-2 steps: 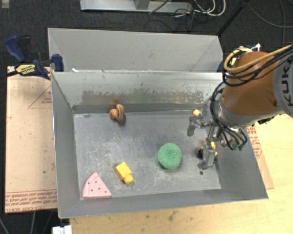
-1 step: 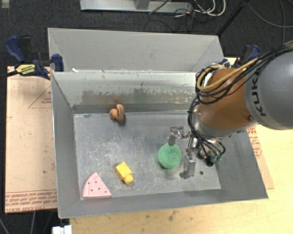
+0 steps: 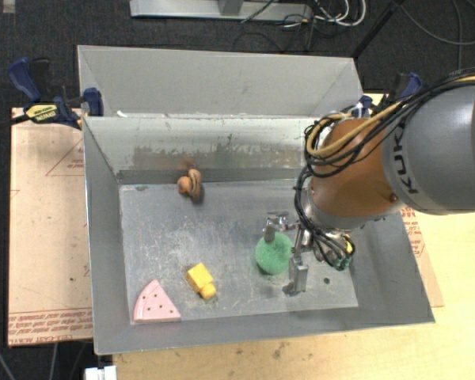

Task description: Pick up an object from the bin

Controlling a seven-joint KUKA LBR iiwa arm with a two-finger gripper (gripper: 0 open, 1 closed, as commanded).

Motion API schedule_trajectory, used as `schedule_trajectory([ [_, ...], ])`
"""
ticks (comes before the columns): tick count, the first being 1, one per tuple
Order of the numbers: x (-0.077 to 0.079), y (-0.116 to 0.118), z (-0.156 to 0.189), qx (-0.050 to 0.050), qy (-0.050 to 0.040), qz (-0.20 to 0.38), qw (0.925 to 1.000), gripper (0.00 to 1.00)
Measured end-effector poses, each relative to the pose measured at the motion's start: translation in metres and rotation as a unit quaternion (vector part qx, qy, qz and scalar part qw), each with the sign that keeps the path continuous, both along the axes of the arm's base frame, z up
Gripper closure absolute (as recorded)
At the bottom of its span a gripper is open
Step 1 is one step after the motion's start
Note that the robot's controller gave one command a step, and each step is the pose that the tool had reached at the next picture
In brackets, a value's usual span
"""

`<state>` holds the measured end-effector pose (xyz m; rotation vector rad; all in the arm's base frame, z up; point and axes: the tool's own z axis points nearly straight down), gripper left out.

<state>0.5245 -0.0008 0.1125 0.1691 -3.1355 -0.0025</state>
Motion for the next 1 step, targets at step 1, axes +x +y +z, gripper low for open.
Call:
schedule_trajectory([
  [1, 0.0141, 0.0126, -0.0174, 0.000, -0.0022, 0.022, 0.9998, 0.00],
])
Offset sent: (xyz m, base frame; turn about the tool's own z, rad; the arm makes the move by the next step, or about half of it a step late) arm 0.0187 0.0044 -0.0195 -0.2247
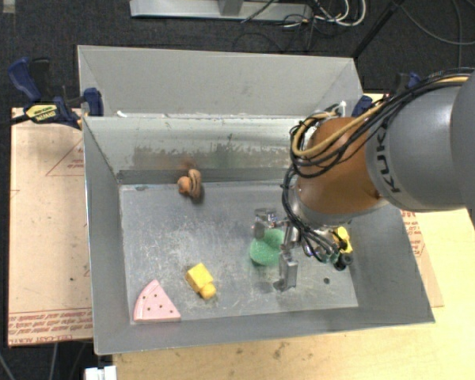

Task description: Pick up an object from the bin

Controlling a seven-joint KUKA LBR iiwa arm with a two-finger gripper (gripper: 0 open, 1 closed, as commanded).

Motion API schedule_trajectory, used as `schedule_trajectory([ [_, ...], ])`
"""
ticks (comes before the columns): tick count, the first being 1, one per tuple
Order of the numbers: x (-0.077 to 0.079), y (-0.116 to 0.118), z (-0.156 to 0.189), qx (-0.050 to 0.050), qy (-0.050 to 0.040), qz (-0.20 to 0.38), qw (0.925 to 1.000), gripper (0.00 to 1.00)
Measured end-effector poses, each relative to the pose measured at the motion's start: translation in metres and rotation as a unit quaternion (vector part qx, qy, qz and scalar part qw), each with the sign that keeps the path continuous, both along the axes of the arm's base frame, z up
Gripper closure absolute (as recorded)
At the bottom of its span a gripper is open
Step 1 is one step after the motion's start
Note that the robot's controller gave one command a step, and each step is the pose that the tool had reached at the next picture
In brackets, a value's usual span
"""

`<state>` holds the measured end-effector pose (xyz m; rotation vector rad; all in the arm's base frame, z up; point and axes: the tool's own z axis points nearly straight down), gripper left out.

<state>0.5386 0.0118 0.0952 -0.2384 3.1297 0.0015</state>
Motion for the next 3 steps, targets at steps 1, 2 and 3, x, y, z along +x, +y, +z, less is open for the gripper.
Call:
schedule_trajectory([
  [1, 0.006, -0.007, -0.002, 0.000, -0.0009, 0.091, 0.9959, 1.00],
  [2, 0.006, -0.007, -0.002, 0.000, -0.0009, 0.091, 0.9959, 1.00],
  [3, 0.016, 0.025, 0.018, 0.000, -0.0003, 0.177, 0.9843, 1.00],
])
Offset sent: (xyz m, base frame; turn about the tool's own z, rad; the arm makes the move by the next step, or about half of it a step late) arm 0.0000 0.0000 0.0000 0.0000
